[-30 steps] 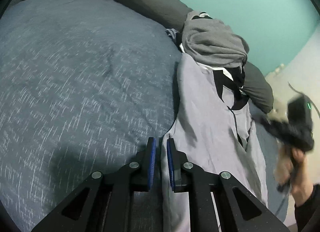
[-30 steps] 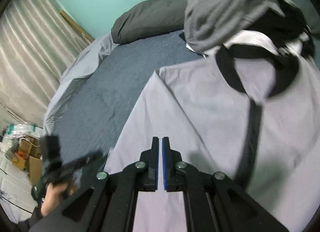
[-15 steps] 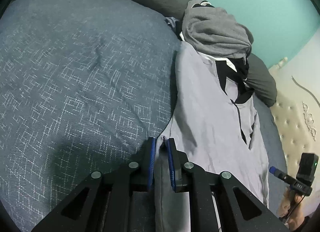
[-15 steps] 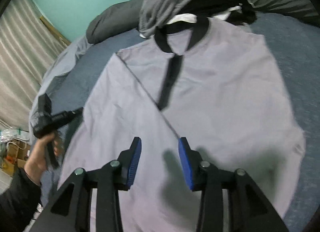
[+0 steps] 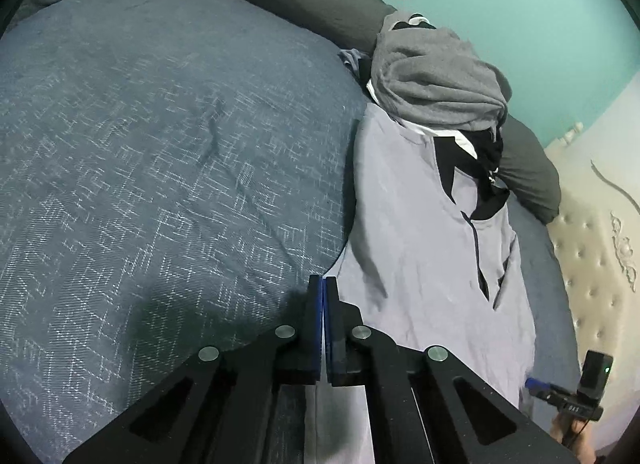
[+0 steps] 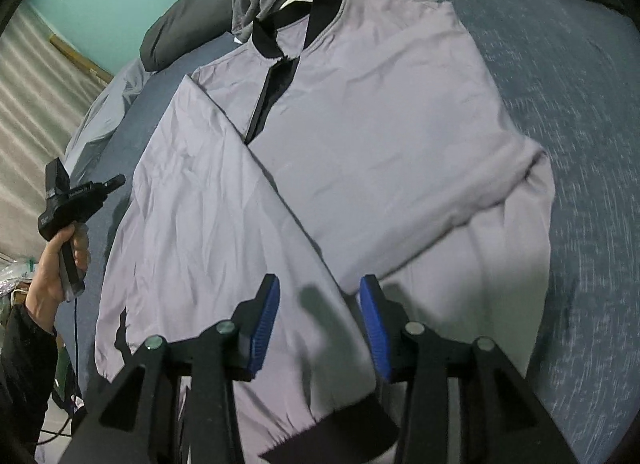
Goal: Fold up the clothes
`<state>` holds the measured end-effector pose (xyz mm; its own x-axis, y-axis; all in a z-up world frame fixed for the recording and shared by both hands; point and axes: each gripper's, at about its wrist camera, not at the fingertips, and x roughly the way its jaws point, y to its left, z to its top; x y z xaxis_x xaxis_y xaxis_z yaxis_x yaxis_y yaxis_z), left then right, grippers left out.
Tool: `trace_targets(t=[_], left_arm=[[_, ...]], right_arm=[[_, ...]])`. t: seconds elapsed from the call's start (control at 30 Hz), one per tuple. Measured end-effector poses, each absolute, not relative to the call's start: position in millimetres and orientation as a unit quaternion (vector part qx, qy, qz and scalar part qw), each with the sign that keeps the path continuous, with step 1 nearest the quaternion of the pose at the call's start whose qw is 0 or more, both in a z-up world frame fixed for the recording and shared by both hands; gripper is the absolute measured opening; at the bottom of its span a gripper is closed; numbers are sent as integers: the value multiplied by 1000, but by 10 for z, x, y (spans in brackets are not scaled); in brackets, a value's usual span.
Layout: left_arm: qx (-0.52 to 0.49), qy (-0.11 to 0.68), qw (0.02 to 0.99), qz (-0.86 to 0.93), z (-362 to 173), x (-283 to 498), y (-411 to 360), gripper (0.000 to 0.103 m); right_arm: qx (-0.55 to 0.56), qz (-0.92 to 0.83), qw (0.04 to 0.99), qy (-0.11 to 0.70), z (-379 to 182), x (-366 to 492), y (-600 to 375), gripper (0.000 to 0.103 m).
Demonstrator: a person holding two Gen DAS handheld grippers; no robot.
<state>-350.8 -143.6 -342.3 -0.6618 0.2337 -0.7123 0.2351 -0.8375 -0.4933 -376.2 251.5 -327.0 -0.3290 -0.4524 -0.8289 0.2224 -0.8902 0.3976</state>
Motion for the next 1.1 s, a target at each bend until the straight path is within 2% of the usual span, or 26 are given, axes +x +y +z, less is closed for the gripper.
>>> trace_targets(t=[0.17,0.23,0.3,0.37,0.57,0.63,0.67,0.7,0.73,0.8,0.9,1.1], left_arm=[[423,281,8,-861,-3446,-3588,-1447,1],[428,280,13,-859,-3476,-3627,-1457,6],[427,283,12,-858,-3508,-3659,-1464,32],[429,286,4,-857,-3537,-3687,-1449,37],[441,277,-10,-854,-3659,-3755,-1363,36],[444,277,-16,-852,-3701,-3771,-1340,25],[445,276,-19,-852,-3718,-3776,-1328,17],[442,276,-22,-853,-3716,-3771,-1319,15],[441,273,-24,-855,-3706,-3767,-1312,14],[438,268,-26,-857,-3679,-3759,-1300,13],[431,276,-25,-859,-3628,-3729,-1328,12],[431,278,-24,-858,-3583,-3709,-1325,12]], right_arm=[[545,-805,204,-112,-3306,-3673,2585,44],[547,-804,204,-116,-3332,-3645,2614,45],[550,-801,207,-116,-3362,-3616,2627,47],[552,-799,210,-115,-3389,-3591,2634,50],[552,-796,215,-125,-3444,-3549,2658,50],[551,-796,218,-126,-3454,-3538,2663,50],[550,-796,220,-126,-3460,-3529,2666,44],[549,-795,223,-126,-3467,-3520,2670,36],[549,-795,225,-127,-3473,-3512,2673,33],[548,-796,224,-125,-3485,-3492,2687,16],[541,-799,228,-128,-3461,-3448,2722,8],[523,-815,227,-105,-3303,-3398,2755,5]])
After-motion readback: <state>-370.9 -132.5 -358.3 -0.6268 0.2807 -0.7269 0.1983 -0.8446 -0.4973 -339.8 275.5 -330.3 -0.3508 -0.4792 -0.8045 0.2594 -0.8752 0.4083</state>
